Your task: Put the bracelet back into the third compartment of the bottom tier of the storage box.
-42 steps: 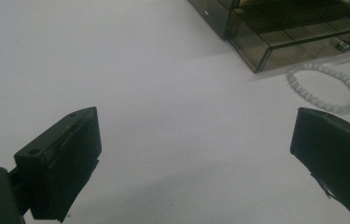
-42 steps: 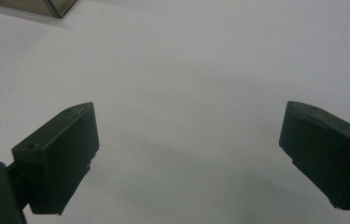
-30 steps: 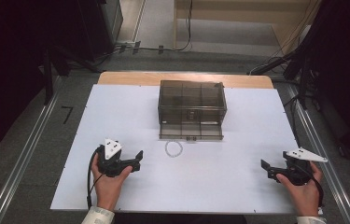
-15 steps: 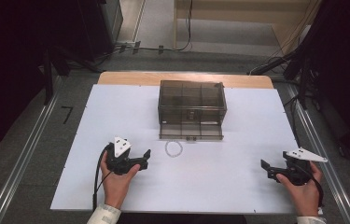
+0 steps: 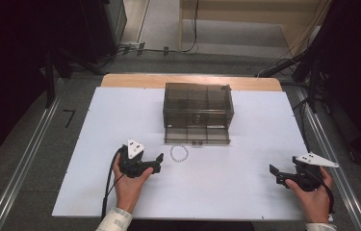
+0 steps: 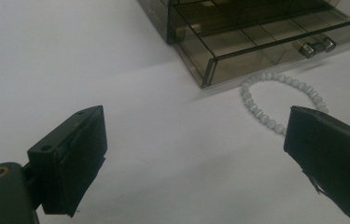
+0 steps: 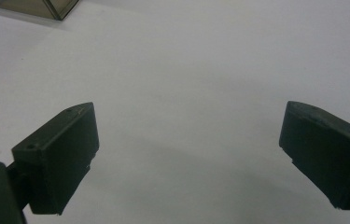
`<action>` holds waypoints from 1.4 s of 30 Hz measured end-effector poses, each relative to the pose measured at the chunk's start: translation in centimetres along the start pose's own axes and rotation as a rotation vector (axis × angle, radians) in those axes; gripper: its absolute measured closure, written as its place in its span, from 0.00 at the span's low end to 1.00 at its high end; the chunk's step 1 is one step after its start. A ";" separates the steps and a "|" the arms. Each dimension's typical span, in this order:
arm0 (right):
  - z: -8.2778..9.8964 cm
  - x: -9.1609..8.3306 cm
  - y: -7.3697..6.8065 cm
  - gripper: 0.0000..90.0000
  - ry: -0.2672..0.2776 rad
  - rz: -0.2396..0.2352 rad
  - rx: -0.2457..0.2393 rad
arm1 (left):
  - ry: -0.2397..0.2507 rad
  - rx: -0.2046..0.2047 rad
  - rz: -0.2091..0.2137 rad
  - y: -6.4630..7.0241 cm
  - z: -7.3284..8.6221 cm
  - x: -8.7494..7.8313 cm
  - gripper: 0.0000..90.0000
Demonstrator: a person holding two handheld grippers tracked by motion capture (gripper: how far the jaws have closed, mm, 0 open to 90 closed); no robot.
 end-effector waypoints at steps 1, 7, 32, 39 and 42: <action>0.0 0.0 0.0 0.04 0.000 0.000 -0.001 | -0.004 -0.004 -0.004 0.0 0.0 0.1 0.10; -0.1 0.0 -0.1 0.04 -0.002 -0.001 0.002 | -0.026 -0.003 0.016 0.3 0.2 0.6 0.20; -0.1 0.0 0.0 0.04 -0.002 -0.004 0.004 | -0.097 -0.015 -0.010 3.6 0.1 3.5 0.26; -0.1 0.1 0.0 0.04 -0.004 -0.004 -0.001 | -0.111 -0.022 -0.040 3.6 0.0 3.9 0.32; -0.1 0.1 0.0 0.04 -0.004 -0.003 0.000 | -0.119 -0.014 -0.064 3.7 0.0 4.0 0.34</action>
Point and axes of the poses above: each handheld gripper's, and its own axes: x roughly forward along the jaws, z roughly out of its underside, y roughly to its right, the point moved 2 cm from there along x, roughly forward along the jaws, and after that the axes turned 15 degrees about -x, right-handed, at the moved point
